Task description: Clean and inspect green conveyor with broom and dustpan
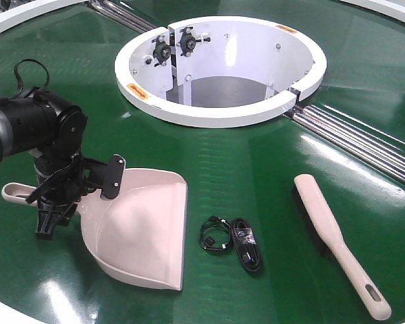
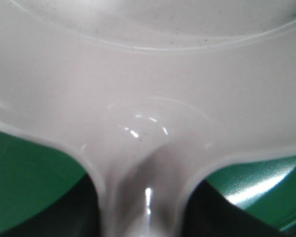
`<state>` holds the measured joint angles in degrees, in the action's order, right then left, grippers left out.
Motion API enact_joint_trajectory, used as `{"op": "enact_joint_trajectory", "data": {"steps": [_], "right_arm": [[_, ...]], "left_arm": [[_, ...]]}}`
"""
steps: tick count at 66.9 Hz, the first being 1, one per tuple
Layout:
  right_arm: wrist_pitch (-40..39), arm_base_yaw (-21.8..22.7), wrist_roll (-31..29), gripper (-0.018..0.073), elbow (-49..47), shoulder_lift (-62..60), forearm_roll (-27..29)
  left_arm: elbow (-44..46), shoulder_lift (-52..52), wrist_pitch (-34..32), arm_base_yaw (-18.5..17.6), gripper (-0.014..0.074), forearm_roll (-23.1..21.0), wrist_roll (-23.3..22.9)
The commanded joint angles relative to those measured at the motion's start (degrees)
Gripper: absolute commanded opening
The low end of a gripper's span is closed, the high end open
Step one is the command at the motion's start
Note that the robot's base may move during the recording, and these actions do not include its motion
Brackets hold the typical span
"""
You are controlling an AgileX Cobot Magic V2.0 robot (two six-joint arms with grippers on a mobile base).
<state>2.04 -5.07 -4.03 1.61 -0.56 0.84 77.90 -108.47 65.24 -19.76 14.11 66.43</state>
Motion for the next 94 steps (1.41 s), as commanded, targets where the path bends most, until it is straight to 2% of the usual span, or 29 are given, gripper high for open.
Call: {"op": "enact_joint_trajectory", "data": {"steps": [1, 8, 17, 37, 45, 66, 78, 94], "right_arm": [[-8.28, 0.11, -0.08, -0.001, 0.97, -1.05, 0.02], [-8.8, 0.11, -0.15, -0.001, -1.15, -1.05, -0.05], [-4.0, 0.11, -0.18, -0.001, -7.55, 1.77, -0.02], [18.45, 0.11, 0.49, -0.001, -25.2, 21.62, 9.62], [23.13, 0.11, 0.38, -0.001, -26.77, 27.43, 12.02], [28.12, 0.11, -0.39, 0.001, -27.77, 34.86, 11.65], [37.07, 0.11, -1.02, 0.0151, -32.37, 39.16, 9.93], [39.31, 0.11, -3.15, 0.0485, -35.8, 42.65, 9.84]], "left_arm": [[1.45, 2.55, 1.7, -0.55, -0.0007, 0.27, 0.88], [1.45, 2.55, 1.7, -0.55, -0.0007, 0.27, 0.88], [1.45, 2.55, 1.7, -0.55, -0.0007, 0.27, 0.88], [1.45, 2.55, 1.65, -0.55, -0.0007, 0.27, 0.88], [1.45, 2.55, 1.65, -0.55, -0.0007, 0.27, 0.88], [1.45, 2.55, 1.71, -0.55, -0.0007, 0.27, 0.88], [1.45, 2.55, 1.65, -0.55, -0.0007, 0.27, 0.88], [1.45, 2.55, 1.65, -0.55, -0.0007, 0.27, 0.88]]}}
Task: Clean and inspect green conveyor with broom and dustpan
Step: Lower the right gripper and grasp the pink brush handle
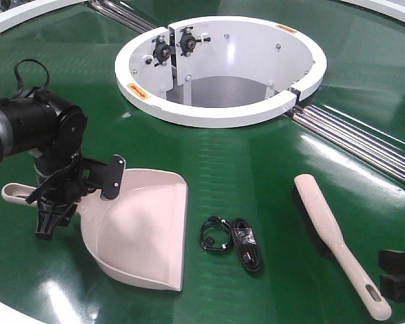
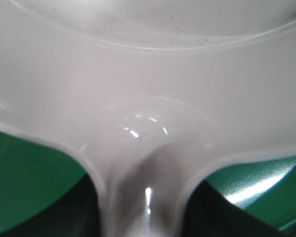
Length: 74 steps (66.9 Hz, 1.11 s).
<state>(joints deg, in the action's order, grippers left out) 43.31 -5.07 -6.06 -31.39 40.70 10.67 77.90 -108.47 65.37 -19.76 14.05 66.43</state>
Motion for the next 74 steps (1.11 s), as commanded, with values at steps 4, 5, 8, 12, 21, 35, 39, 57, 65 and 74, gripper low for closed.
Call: {"op": "enact_joint_trajectory", "data": {"steps": [4, 5, 8, 12, 21, 35, 39, 57, 65, 74], "right_arm": [[-1.48, 0.11, -1.44, 0.0547, -3.29, 2.32, -0.03], [-1.32, 0.11, -1.45, 0.0559, -3.51, 2.56, -0.09], [-0.89, 0.11, -1.56, 0.0588, -3.97, 3.52, -0.34], [-0.17, 0.06, -1.56, 0.0602, -4.88, 4.83, -0.95], [2.18, 0.06, -1.51, 0.0588, -7.77, 9.57, -1.09], [6.47, -1.28, -1.51, 0.0584, -14.07, 19.63, -2.29], [7.51, -2.86, -0.66, 0.0584, -15.8, 22.81, -4.34], [15.47, -5.07, 4.53, 0.0582, -24.72, 36.04, -10.67], [17.27, -5.07, 4.47, 0.0568, -27.58, 39.96, -10.31], [18.38, -6.34, 4.47, 0.0549, -30.06, 43.32, -10.36]], "left_arm": [[1.45, 2.55, 1.52, -0.55, -0.0007, 0.33, 0.88], [1.45, 2.55, 1.52, -0.55, -0.0007, 0.33, 0.88], [1.45, 2.55, 1.52, -0.55, -0.0007, 0.33, 0.88], [1.45, 2.55, 1.52, -0.55, -0.0007, 0.33, 0.88], [1.45, 2.55, 1.52, -0.55, -0.0007, 0.33, 0.88], [1.45, 2.55, 1.52, -0.55, -0.0007, 0.33, 0.88], [1.45, 2.55, 1.52, -0.55, -0.0007, 0.33, 0.88], [1.45, 2.55, 1.52, -0.55, -0.0007, 0.33, 0.88], [1.45, 2.55, 1.52, -0.55, -0.0007, 0.33, 0.88], [1.45, 2.55, 1.52, -0.55, -0.0007, 0.33, 0.88]]}}
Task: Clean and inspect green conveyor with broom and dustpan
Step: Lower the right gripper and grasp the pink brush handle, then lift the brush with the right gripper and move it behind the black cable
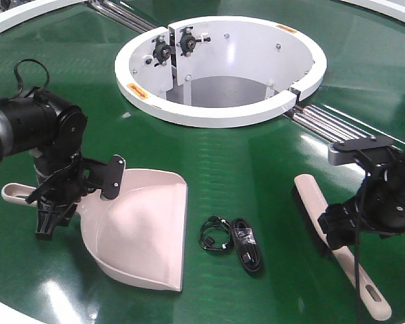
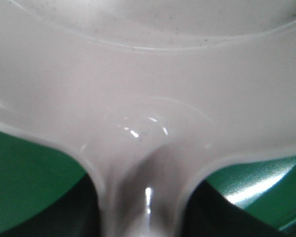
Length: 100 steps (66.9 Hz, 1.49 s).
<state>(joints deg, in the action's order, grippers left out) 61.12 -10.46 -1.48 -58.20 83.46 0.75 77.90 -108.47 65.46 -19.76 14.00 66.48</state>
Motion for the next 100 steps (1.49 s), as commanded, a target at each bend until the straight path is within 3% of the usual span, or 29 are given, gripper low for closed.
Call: {"op": "enact_joint_trajectory", "data": {"steps": [1, 12, 50, 60, 84, 100], "right_arm": [[0.71, -1.27, -0.11, 0.0548, -3.5, 0.94, -0.75], [2.58, -4.12, -0.04, 0.0547, -5.7, 4.86, -2.11], [2.07, -4.08, 3.77, 0.0514, -5.84, 13.91, -2.37], [1.32, -4.08, 5.05, 0.0414, -5.84, 15.68, -2.37], [0.67, -4.08, 5.05, -0.0018, -5.84, 15.86, -2.65], [-0.09, -4.08, 8.11, -0.0009, -5.84, 8.93, -4.52]], "left_arm": [[1.45, 2.55, 1.43, -0.55, -0.0007, 0.37, 0.83], [1.45, 2.55, 1.43, -0.55, -0.0007, 0.37, 0.83], [1.45, 2.55, 1.43, -0.55, -0.0007, 0.37, 0.83], [1.45, 2.55, 1.43, -0.55, -0.0007, 0.37, 0.83], [1.45, 2.55, 1.43, -0.55, -0.0007, 0.37, 0.83], [1.45, 2.55, 1.43, -0.55, -0.0007, 0.37, 0.83]]}}
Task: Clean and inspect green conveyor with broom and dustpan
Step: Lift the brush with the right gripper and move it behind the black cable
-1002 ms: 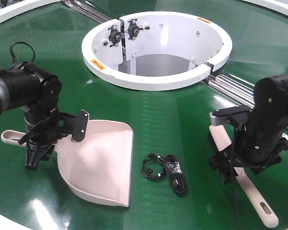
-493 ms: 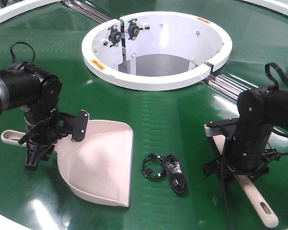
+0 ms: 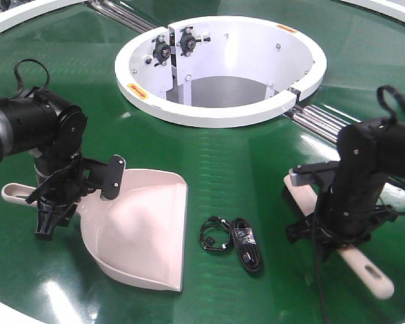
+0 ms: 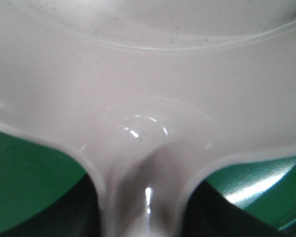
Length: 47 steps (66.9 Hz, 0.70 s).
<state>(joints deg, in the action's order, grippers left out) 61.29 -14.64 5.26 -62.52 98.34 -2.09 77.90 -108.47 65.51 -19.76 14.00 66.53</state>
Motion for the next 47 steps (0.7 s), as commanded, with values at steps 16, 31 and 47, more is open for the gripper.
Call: {"op": "enact_joint_trajectory", "data": {"steps": [16, 31, 47], "right_arm": [[2.85, 0.1, 3.21, -0.0006, -1.29, -14.75, -2.08], [7.03, 0.03, 5.4, -0.0006, -1.29, -21.79, 0.15], [7.68, 0.03, 10.23, -0.0006, 8.4, -27.28, 0.56]], "left_arm": [[1.45, 2.55, 1.38, -0.55, -0.0007, 0.37, 0.78], [1.45, 2.55, 1.38, -0.55, -0.0007, 0.37, 0.78], [1.45, 2.55, 1.38, -0.55, -0.0007, 0.37, 0.78]]}}
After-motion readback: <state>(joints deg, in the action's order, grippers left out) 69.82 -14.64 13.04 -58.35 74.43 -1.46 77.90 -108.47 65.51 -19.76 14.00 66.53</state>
